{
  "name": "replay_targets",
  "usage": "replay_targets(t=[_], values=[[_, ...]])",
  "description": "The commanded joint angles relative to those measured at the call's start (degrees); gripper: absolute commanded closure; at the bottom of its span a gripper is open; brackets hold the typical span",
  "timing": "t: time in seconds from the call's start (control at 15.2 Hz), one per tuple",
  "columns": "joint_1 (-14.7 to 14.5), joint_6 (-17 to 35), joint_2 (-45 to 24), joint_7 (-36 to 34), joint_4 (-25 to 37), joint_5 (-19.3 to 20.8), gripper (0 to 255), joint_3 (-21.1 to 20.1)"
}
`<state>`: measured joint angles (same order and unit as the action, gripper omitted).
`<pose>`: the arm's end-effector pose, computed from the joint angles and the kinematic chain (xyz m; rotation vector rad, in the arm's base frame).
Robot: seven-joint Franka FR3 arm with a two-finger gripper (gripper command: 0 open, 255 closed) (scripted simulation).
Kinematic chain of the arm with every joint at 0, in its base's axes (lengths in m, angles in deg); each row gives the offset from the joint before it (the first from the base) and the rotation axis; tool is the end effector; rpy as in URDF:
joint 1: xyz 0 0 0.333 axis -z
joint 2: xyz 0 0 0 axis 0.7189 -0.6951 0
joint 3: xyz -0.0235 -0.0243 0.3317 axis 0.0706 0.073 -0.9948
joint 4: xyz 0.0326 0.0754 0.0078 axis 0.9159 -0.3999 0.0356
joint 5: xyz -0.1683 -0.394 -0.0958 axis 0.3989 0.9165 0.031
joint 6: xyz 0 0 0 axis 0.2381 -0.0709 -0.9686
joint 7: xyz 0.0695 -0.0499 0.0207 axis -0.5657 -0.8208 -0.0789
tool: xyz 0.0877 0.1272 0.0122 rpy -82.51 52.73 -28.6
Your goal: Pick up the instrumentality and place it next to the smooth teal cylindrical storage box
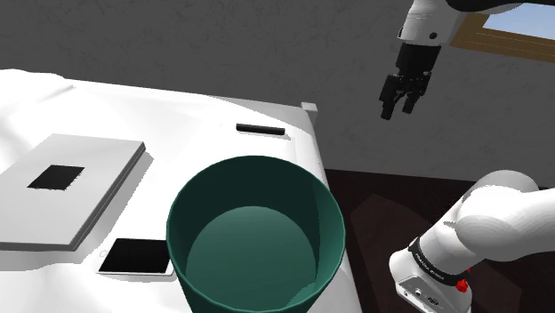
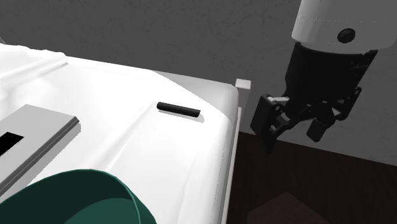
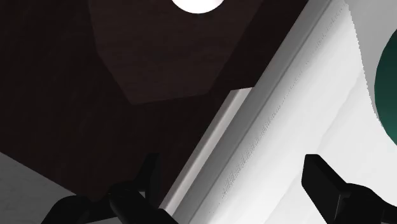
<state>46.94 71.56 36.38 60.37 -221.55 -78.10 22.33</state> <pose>0.3313 -0.0164 0.5270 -3.1004 0.2288 0.2762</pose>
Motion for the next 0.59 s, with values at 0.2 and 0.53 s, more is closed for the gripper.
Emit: replay_targets(t=[0.2, 0.53], values=[[-1.1, 5.7, -4.9, 4.1, 0.1, 1.3, 0, 1.0], [-2.8, 14.6, -14.0, 10.7, 1.9, 2.6, 0, 2.2]])
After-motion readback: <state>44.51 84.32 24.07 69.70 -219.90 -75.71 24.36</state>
